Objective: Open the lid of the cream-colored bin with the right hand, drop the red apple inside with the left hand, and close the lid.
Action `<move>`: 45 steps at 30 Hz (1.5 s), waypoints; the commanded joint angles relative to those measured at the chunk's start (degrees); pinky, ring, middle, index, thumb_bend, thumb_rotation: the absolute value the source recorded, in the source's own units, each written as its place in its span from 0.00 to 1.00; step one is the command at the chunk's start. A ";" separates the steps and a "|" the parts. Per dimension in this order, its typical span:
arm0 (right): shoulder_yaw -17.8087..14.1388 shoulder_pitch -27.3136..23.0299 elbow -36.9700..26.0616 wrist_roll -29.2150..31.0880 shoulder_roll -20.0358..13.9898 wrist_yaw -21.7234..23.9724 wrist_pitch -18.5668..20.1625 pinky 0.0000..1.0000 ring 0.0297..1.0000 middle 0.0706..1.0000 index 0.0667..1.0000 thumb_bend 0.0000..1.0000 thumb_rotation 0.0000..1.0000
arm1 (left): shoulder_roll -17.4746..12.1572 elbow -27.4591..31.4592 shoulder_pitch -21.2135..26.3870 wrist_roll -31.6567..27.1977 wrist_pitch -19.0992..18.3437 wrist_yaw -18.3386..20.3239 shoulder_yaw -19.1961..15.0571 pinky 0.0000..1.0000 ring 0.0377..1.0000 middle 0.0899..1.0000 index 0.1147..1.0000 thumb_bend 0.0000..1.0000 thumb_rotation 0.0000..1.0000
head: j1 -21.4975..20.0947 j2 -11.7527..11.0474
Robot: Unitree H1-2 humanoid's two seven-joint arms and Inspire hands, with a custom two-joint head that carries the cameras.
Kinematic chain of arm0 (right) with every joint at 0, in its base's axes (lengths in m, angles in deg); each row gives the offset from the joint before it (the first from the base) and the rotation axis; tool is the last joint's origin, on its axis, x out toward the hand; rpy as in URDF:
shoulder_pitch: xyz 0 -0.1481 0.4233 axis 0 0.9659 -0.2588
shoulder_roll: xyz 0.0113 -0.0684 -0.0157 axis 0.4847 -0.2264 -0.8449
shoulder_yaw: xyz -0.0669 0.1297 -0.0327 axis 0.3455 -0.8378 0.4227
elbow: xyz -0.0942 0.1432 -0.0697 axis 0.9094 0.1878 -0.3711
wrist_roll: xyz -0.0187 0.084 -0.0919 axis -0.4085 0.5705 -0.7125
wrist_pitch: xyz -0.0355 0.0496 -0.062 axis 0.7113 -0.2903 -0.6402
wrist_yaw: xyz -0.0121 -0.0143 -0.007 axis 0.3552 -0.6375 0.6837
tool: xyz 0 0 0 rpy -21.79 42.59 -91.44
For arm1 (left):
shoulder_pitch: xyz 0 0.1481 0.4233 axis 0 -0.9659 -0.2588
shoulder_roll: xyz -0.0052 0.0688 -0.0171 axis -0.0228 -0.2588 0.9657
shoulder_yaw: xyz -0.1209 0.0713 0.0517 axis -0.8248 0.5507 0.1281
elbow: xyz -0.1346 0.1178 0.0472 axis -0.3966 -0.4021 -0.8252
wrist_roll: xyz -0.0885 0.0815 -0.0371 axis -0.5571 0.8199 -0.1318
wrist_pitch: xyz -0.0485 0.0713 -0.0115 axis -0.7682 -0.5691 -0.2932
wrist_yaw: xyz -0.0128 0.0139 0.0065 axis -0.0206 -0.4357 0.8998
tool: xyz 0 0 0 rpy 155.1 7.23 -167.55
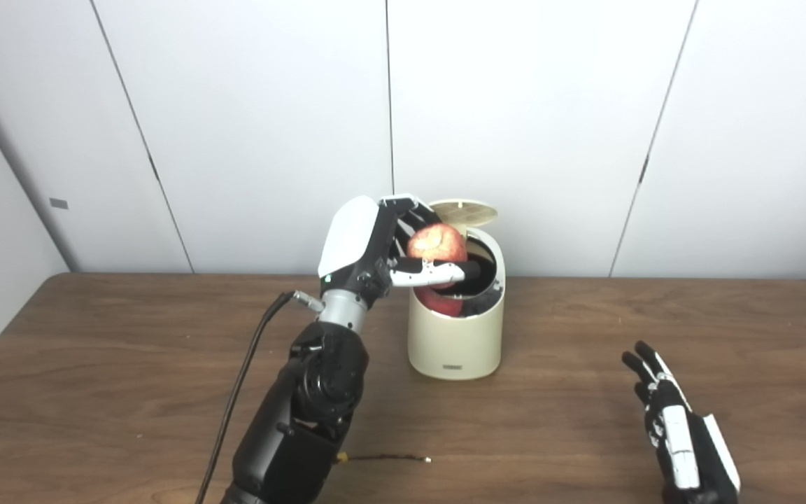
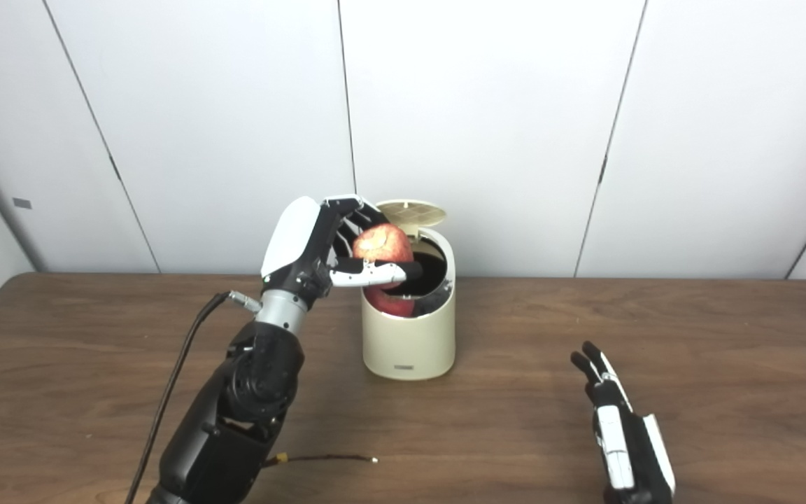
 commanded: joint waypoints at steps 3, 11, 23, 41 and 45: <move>-0.13 -0.38 3.15 0.72 0.40 -0.14 -3.52 1.00 1.00 0.92 0.95 0.57 1.00 | 0.55 -0.44 3.39 -0.25 3.38 -2.23 -0.29 0.33 0.37 0.44 0.44 0.47 0.00 | -0.10 -0.13; -0.02 -0.40 2.99 1.06 0.39 -0.08 -3.62 1.00 1.00 0.92 0.96 0.56 1.00 | 1.63 -2.93 4.07 -0.70 4.29 -3.87 -0.71 0.35 0.40 0.47 0.42 0.47 0.00 | 0.06 0.34; -0.16 -0.45 2.82 1.41 0.14 -0.07 -3.22 1.00 1.00 0.90 0.94 0.59 1.00 | 3.61 -9.18 4.88 -0.52 6.45 -8.71 -0.99 0.34 0.39 0.46 0.44 0.47 0.00 | -0.39 0.89; 0.24 -0.16 1.02 0.39 0.57 -0.72 -1.53 1.00 1.00 0.91 0.94 0.59 1.00 | 4.24 -16.82 3.39 -0.10 13.94 -15.46 0.57 0.36 0.38 0.47 0.44 0.47 0.00 | -0.58 1.17; 0.17 -0.32 1.29 0.56 0.50 -0.63 -1.83 1.00 0.99 0.90 0.93 0.59 1.00 | 4.15 -17.86 3.11 0.41 15.77 -17.26 1.41 0.36 0.40 0.50 0.43 0.47 0.00 | -0.58 1.17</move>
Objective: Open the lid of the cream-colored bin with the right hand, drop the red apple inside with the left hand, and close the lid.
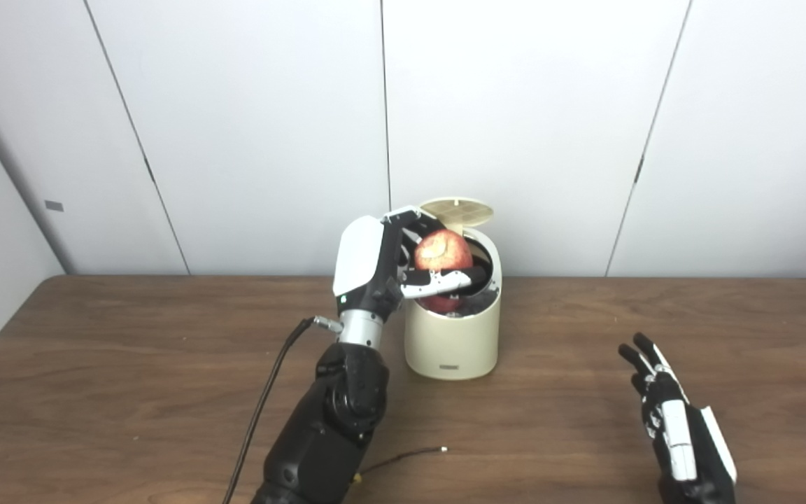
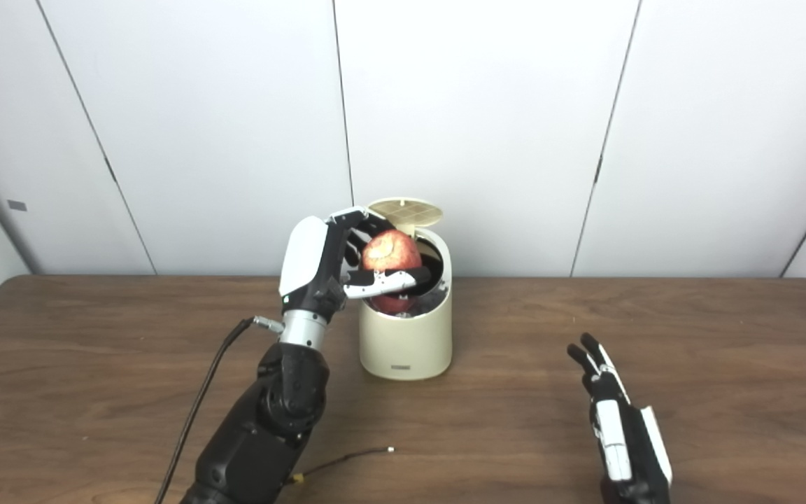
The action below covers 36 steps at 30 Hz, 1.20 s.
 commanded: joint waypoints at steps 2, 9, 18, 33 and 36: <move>0.17 0.31 0.78 -0.10 0.54 -0.34 -0.36 1.00 0.99 0.90 0.93 0.59 1.00 | 0.21 -1.23 1.55 0.70 3.06 -1.56 1.01 0.33 0.40 0.52 0.42 0.47 0.00 | 0.09 0.04; 0.22 0.36 0.53 0.05 0.52 -0.21 -0.05 1.00 1.00 0.89 0.93 0.61 1.00 | 0.12 -0.46 1.55 1.55 0.70 -0.75 1.60 0.34 0.43 0.54 0.41 0.47 0.00 | 0.05 0.08; 0.14 0.38 0.47 0.25 0.46 -0.16 0.26 1.00 1.00 0.89 0.93 0.61 1.00 | -0.17 1.47 1.47 3.45 -3.12 0.26 2.87 0.51 0.46 0.51 0.39 0.50 0.00 | 0.27 -0.08; 0.32 0.17 0.64 -0.26 0.50 -0.32 -0.29 1.00 0.98 0.85 0.91 0.64 1.00 | -0.39 3.53 1.16 6.20 -6.53 0.96 4.46 0.56 0.58 0.51 0.41 0.52 0.00 | 0.15 -0.15; 0.41 0.16 0.51 -0.43 0.68 -0.46 -0.15 1.00 0.97 0.85 0.91 0.63 1.00 | -0.50 3.81 1.04 7.20 -7.34 0.99 4.88 0.57 0.59 0.57 0.42 0.52 0.04 | -0.06 -0.17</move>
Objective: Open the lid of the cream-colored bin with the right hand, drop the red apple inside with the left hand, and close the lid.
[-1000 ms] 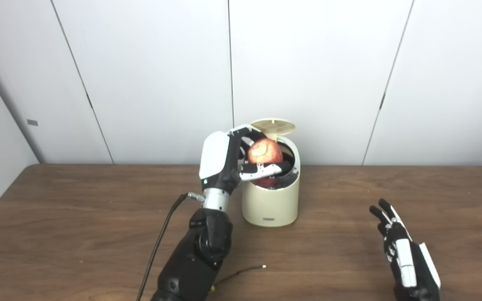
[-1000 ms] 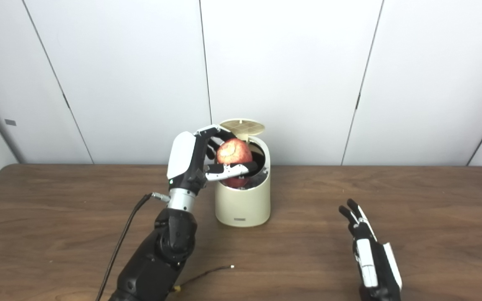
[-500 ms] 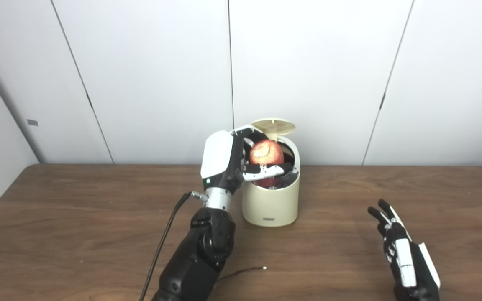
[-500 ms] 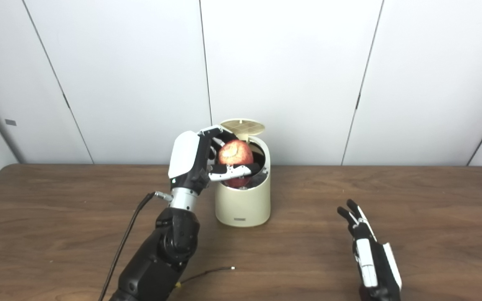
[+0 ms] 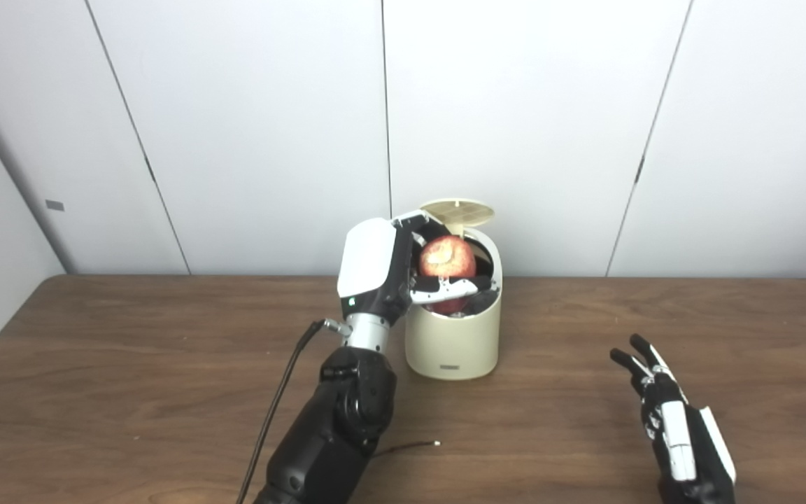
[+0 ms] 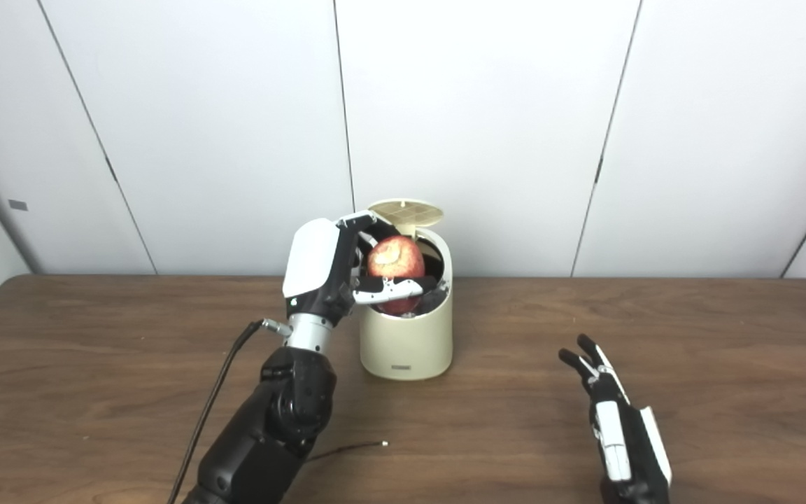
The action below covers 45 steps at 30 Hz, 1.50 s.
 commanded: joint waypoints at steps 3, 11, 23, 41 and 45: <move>0.37 0.08 0.43 -0.29 0.96 -0.55 -0.22 1.00 0.97 0.86 0.91 0.62 1.00 | 0.14 1.54 1.08 2.22 -1.09 1.01 1.42 0.57 0.60 0.58 0.42 0.52 0.05 | -0.12 -0.03; 1.19 -0.01 -0.13 -1.53 1.27 -0.64 0.15 1.00 0.95 0.85 0.91 0.62 1.00 | 0.52 1.55 1.34 3.72 -2.28 0.19 2.45 0.57 0.60 0.59 0.42 0.52 0.05 | -0.07 -0.44; 1.43 0.16 -0.38 -2.27 1.06 -0.53 -0.13 1.00 0.94 0.83 0.92 0.60 1.00 | 0.37 0.73 1.67 5.54 -4.51 0.24 3.42 0.56 0.61 0.61 0.43 0.52 0.05 | -0.16 -0.68; 1.47 -0.44 0.39 -1.77 1.29 -0.38 -0.01 1.00 0.93 0.83 0.92 0.59 1.00 | -0.76 -0.02 1.99 6.88 -4.97 0.53 4.34 0.62 0.68 0.68 0.62 1.00 0.00 | -0.12 -1.14; 1.46 -0.51 0.57 -1.61 1.27 -0.31 -0.22 1.00 0.93 0.83 0.91 0.57 1.00 | -0.76 0.34 1.89 7.26 -4.99 0.49 4.51 0.62 0.69 0.68 0.62 1.00 0.00 | -0.10 -1.15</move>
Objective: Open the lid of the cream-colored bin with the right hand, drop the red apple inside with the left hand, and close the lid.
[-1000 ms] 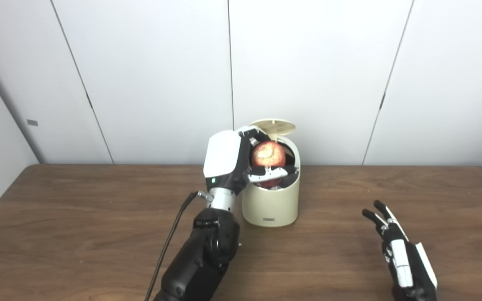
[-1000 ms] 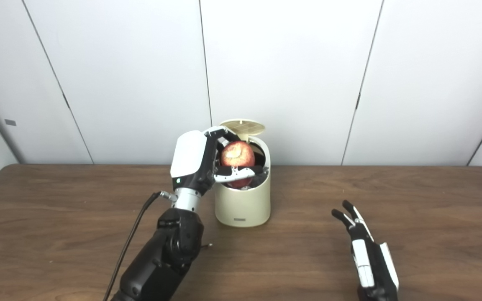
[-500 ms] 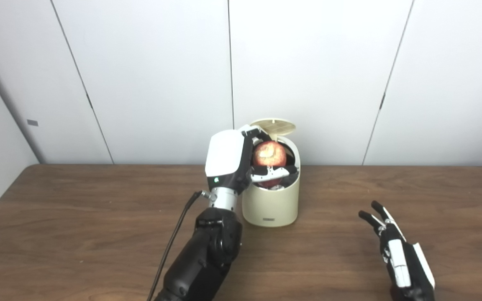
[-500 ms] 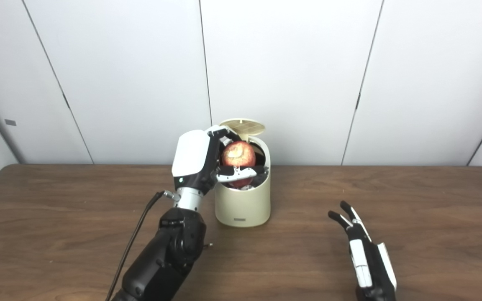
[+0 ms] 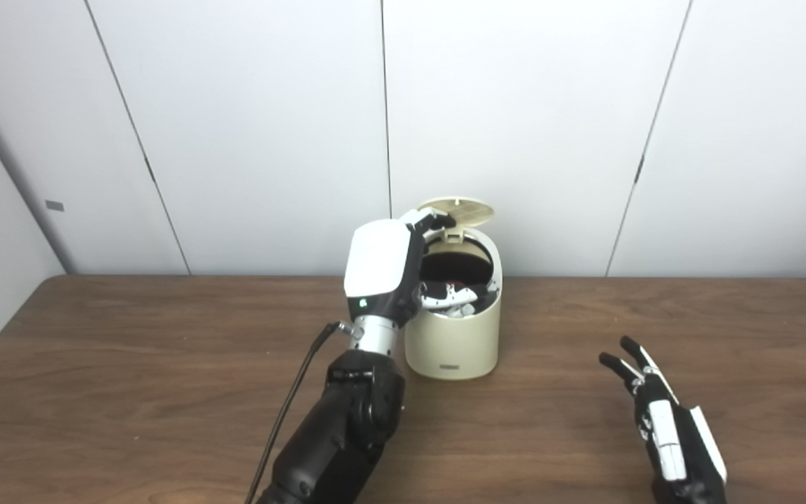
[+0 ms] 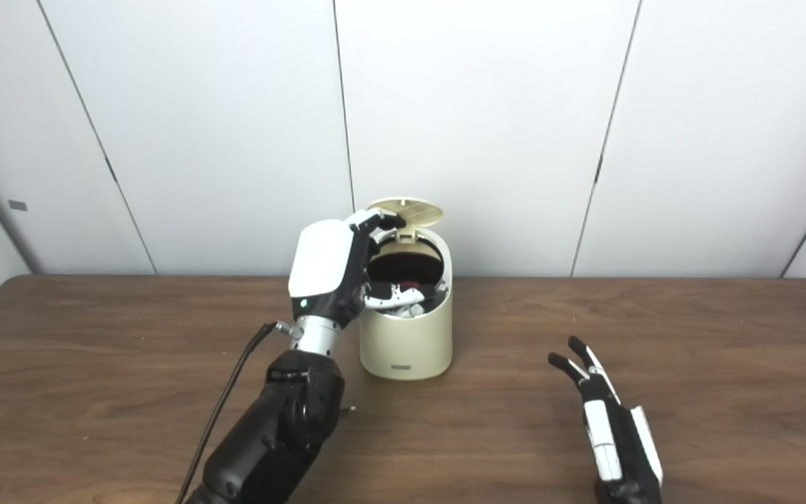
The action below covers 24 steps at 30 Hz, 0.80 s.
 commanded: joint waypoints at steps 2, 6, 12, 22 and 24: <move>0.55 -0.40 0.86 0.48 0.85 0.04 -1.18 1.00 0.93 0.83 0.91 0.57 1.00 | -0.04 0.30 1.45 0.60 -0.40 1.90 0.61 0.62 0.69 0.69 0.62 1.00 0.00 | -0.01 0.08; 0.45 -0.32 0.68 0.55 0.77 0.04 -0.73 1.00 0.94 0.84 0.92 0.59 1.00 | 0.05 1.19 1.10 0.54 -0.53 2.24 0.55 0.62 0.69 0.68 0.61 1.00 0.00 | 0.03 0.32; 0.32 -0.21 0.65 0.19 0.52 -0.11 -0.57 1.00 0.93 0.84 0.92 0.59 1.00 | 0.62 1.57 0.53 -0.76 0.24 1.94 -0.29 0.60 0.65 0.64 0.59 0.98 0.00 | 0.20 0.44; 0.11 -0.48 2.09 1.44 -0.02 0.72 -1.53 1.00 0.94 0.84 0.92 0.59 1.00 | 1.49 0.72 -0.06 -8.41 8.87 -1.37 -4.50 0.41 0.42 0.47 0.43 0.49 0.00 | 0.84 0.26; 0.11 -0.56 2.39 1.58 -0.19 0.89 -1.56 1.00 0.94 0.84 0.92 0.59 1.00 | 1.56 0.60 0.04 -9.11 10.00 -2.13 -5.18 0.37 0.41 0.46 0.43 0.48 0.00 | 0.82 0.19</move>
